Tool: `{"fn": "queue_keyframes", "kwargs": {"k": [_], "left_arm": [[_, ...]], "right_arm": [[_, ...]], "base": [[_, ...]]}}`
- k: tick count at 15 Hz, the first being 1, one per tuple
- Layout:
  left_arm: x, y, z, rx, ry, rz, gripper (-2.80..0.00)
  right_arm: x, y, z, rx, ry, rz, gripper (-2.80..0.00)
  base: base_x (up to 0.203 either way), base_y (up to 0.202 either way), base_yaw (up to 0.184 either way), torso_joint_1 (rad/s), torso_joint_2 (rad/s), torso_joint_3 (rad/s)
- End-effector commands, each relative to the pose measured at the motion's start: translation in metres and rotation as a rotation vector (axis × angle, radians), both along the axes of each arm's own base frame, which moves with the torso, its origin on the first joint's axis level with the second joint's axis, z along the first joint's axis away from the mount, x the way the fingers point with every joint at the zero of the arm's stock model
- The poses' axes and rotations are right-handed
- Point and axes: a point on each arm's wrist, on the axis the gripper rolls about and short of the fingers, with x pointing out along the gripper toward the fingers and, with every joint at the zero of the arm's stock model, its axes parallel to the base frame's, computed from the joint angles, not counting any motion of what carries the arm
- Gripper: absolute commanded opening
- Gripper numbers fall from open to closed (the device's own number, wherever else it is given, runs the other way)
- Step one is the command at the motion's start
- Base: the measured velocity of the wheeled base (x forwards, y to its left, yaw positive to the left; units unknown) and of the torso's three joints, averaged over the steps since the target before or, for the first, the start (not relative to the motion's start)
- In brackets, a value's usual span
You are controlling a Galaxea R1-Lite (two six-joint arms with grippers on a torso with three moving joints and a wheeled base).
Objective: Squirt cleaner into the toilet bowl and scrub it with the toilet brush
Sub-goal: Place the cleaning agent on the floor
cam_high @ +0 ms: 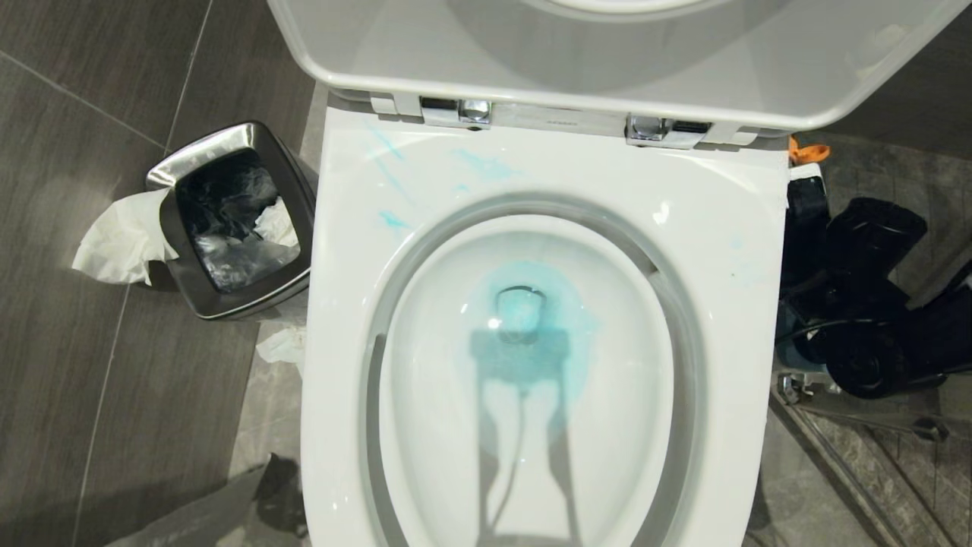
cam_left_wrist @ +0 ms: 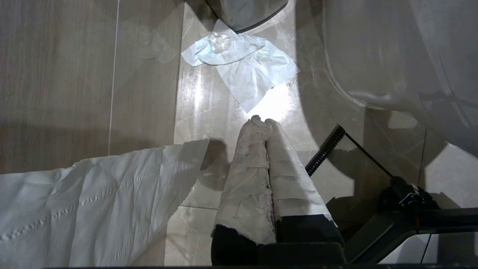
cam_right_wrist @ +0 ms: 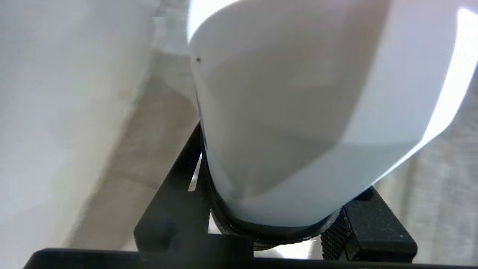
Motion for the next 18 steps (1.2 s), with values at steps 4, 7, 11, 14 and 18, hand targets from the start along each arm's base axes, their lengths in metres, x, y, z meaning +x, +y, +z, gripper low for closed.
{"fn": "queue_keyframes", "kwargs": {"k": [4,7,11,14,18], "left_arm": [[0.000,0.000,0.000,0.000,0.002,0.000,-2.80],[0.000,0.000,0.000,0.000,0.002,0.000,-2.80],[0.000,0.000,0.000,0.000,0.002,0.000,-2.80],[0.000,0.000,0.000,0.000,0.002,-0.001,-2.80],[0.000,0.000,-0.001,-0.012,0.004,0.002,-2.80]], "right_arm": [[0.022,-0.016,-0.042,0.062,-0.007,-0.031,-2.80],[0.025,-0.016,-0.049,0.116,-0.018,-0.016,-2.80],[0.029,-0.016,-0.042,0.128,-0.048,-0.011,-2.80],[0.039,-0.014,-0.040,0.129,-0.079,-0.006,-2.80],[0.057,-0.008,-0.049,0.130,-0.095,0.009,-2.80]], "base": [[0.000,0.000,0.000,0.000,0.00,0.000],[0.000,0.000,0.000,0.000,0.00,0.000],[0.000,0.000,0.000,0.000,0.00,0.000],[0.000,0.000,0.000,0.000,0.00,0.000],[0.000,0.000,0.000,0.000,0.00,0.000]]}}
